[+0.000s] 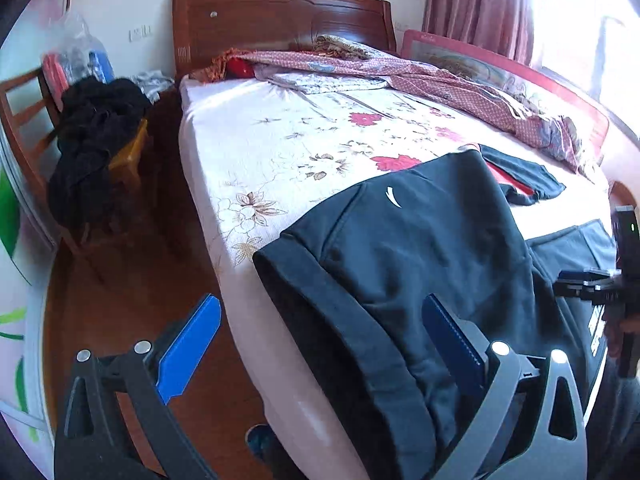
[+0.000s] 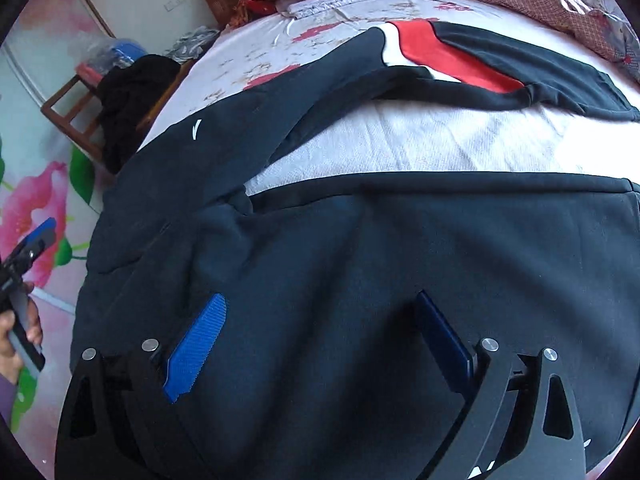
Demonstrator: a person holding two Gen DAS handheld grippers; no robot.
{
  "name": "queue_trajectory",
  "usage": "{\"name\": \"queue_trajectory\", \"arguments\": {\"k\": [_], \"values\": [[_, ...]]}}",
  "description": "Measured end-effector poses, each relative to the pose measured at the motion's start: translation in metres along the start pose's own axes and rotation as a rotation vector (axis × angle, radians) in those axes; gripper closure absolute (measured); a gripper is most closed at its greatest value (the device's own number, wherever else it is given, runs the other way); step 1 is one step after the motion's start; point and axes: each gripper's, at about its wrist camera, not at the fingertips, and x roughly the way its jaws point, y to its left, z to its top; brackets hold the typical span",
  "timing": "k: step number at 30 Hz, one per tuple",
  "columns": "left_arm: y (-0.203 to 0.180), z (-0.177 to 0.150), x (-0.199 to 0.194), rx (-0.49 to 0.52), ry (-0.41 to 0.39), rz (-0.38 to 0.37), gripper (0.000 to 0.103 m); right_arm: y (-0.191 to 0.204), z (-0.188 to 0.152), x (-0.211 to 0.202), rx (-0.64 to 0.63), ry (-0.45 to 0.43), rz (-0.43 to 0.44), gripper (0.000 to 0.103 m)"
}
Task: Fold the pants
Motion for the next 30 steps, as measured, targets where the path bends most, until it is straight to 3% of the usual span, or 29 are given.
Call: {"name": "queue_trajectory", "arguments": {"k": [4,9,11,18,21,22,23,26,28,30], "values": [[0.04,0.011,0.038,-0.111,-0.014,-0.155,0.002,0.01,-0.003,0.006,-0.072,0.018,-0.064,0.008],[0.058,0.013,0.078,-0.157,0.002,-0.261,0.005,0.012,-0.001,0.01,-0.073,0.035,-0.089,0.008],[0.06,0.011,0.086,-0.166,0.022,-0.33,0.017,0.015,0.0,0.012,-0.085,0.046,-0.104,0.007],[0.068,0.008,0.109,-0.209,0.075,-0.436,0.023,0.016,0.001,0.014,-0.076,0.055,-0.118,0.006],[0.068,0.005,0.111,-0.197,0.084,-0.435,0.032,0.014,0.002,0.014,-0.062,0.055,-0.106,0.006],[0.07,0.005,0.114,-0.211,0.093,-0.431,0.044,0.013,0.002,0.013,-0.059,0.053,-0.106,0.006],[0.075,0.006,0.116,-0.243,0.108,-0.429,0.063,0.013,0.002,0.013,-0.061,0.052,-0.109,0.005],[0.083,0.004,0.117,-0.323,0.129,-0.456,0.081,0.015,0.001,0.013,-0.067,0.049,-0.113,0.005],[0.07,0.006,0.108,-0.258,0.123,-0.367,0.089,0.012,0.001,0.012,-0.061,0.048,-0.102,0.005],[0.055,0.013,0.082,-0.24,0.054,-0.297,0.093,0.007,0.005,0.009,-0.043,0.061,-0.072,0.005]]}}
